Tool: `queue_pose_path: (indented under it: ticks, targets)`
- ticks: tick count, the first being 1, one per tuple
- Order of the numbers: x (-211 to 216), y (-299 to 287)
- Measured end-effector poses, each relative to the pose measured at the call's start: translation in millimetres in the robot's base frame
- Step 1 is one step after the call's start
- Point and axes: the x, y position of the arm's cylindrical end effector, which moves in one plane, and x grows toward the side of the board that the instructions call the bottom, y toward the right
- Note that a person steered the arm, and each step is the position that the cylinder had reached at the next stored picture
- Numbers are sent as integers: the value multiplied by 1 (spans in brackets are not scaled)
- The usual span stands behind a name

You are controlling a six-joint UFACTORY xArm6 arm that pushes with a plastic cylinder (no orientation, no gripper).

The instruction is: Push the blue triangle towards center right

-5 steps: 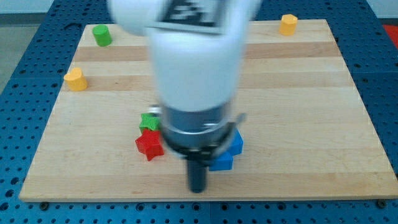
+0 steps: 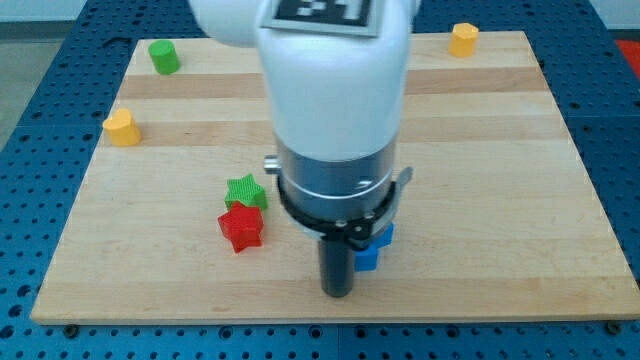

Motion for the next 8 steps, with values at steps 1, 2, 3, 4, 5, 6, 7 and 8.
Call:
queue_pose_path:
  ticks: [1, 2, 3, 4, 5, 6, 7, 8]
  targets:
    - [2, -18]
    - [-3, -57]
    - [-30, -63]
    - [-31, -40]
    - [-5, 2]
    - [2, 49]
    - [-16, 90]
    - [-41, 108]
